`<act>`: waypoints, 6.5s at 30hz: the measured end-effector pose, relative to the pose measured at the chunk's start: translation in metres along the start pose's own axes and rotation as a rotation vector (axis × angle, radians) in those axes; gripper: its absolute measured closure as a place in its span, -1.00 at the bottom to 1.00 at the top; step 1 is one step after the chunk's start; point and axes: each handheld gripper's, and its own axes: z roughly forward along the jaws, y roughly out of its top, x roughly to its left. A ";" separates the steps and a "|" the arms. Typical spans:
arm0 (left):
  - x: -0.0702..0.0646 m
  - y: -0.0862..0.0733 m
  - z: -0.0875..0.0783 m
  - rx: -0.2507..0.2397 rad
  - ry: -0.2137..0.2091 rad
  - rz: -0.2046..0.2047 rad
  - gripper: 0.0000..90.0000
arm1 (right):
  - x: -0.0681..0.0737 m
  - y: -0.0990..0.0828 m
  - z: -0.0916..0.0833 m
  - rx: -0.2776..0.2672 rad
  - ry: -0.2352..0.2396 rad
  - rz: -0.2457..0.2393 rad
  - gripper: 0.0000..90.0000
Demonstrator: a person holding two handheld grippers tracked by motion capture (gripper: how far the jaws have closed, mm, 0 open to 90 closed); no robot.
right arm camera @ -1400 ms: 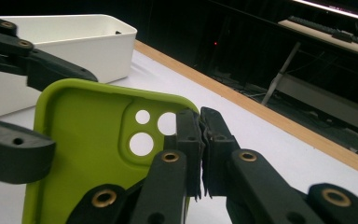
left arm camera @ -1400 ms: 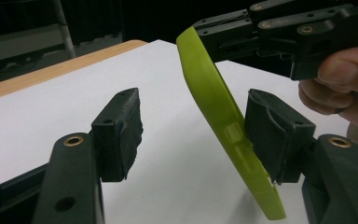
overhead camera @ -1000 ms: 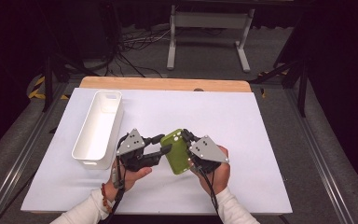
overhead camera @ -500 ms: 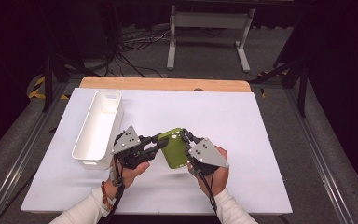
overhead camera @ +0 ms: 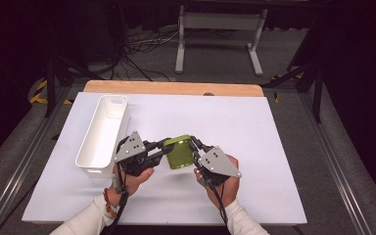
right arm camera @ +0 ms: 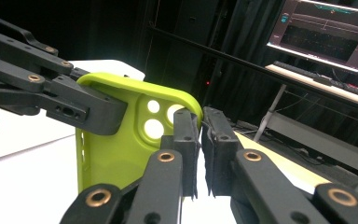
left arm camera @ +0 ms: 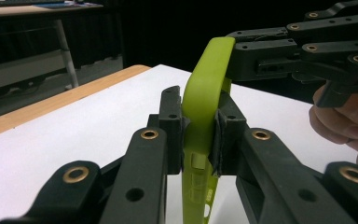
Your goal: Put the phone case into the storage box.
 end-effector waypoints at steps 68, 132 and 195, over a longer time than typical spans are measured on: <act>0.005 0.005 -0.011 0.005 0.022 0.059 0.72 | -0.038 -0.027 -0.029 0.040 0.053 -0.027 -0.52; 0.021 0.027 -0.056 -0.045 0.052 0.092 0.72 | -0.056 -0.093 -0.085 0.117 0.028 -0.056 -0.68; 0.063 0.038 -0.119 -0.064 0.140 0.117 0.72 | -0.055 -0.095 -0.079 0.124 0.055 -0.064 -0.69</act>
